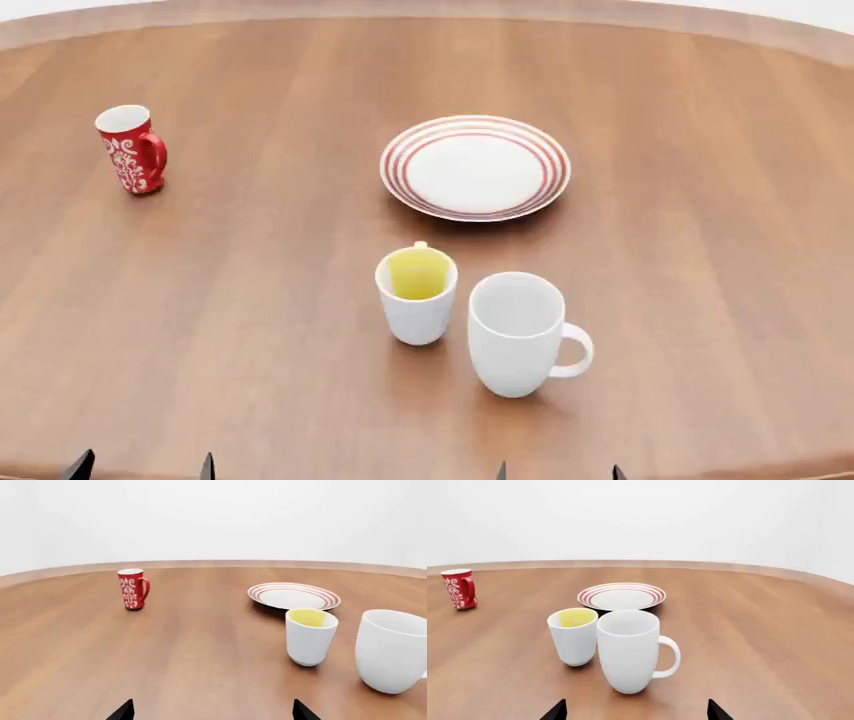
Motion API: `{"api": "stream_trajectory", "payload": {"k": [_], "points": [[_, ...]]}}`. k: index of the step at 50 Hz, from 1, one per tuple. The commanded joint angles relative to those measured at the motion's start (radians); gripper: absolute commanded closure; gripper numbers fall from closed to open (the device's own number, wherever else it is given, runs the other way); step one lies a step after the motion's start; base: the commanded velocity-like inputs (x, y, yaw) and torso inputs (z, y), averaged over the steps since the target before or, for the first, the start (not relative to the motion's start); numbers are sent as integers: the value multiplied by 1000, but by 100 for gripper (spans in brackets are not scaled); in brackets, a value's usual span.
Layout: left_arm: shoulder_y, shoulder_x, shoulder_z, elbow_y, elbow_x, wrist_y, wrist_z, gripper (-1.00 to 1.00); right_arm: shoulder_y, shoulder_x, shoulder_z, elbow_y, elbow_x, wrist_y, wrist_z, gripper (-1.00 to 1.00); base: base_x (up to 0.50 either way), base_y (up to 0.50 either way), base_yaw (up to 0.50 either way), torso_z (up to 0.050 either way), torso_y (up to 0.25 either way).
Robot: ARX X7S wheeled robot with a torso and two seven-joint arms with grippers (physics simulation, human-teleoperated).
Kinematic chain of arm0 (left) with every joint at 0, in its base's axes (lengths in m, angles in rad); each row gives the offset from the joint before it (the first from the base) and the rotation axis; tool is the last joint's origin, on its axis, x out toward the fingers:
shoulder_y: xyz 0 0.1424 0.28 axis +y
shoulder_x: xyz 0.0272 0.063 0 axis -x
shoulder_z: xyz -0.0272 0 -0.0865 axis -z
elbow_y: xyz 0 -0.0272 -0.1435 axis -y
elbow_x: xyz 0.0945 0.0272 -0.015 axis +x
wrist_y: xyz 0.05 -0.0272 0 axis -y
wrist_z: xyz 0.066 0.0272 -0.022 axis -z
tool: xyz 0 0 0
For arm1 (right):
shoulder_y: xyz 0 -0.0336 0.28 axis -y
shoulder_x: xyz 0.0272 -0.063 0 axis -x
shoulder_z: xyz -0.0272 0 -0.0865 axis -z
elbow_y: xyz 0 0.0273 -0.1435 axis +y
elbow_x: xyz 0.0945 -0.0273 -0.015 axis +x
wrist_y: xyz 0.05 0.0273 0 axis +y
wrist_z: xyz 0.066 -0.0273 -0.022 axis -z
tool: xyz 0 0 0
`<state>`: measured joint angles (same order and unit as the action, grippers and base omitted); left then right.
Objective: Pick up the red mug and put it on the plate
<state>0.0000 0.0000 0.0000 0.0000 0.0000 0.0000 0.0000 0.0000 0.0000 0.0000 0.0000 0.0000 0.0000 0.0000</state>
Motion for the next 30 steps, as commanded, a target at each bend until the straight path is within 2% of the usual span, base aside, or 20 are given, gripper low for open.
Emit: {"api": "stream_trajectory", "payload": {"k": [1,15,17,20,24,26,30], "points": [[5,-19,29,-6,15,25,-27,-100,-2,15,-19,-7,26,6,13,-100,0,0,0,0,0],[-15,-57,64,20,-55,-55,-47,-100,-7,57,-65,-65,47,37,63,-100,0,0,0,0,0],[-29,-64,70,56,-54,-105,-52,-100,1,64,-70,-115,48,89,67,-100,0,0,0,0,0],[-84,-76,79,179,-68,-276,-49,-100,53,83,-62,-285,104,298,54,-100,0,0,0,0,0],[-154,-89,83,302,-99,-438,-43,-100,120,107,-69,-412,97,451,75,-100,0,0,0,0,0],[-185,-96,90,358,-106,-501,-44,-100,158,117,-66,-473,115,536,73,-100,0,0,0,0,0],[-213,-101,95,417,-113,-553,-53,-100,203,129,-70,-529,119,607,80,-100,0,0,0,0,0]]}}
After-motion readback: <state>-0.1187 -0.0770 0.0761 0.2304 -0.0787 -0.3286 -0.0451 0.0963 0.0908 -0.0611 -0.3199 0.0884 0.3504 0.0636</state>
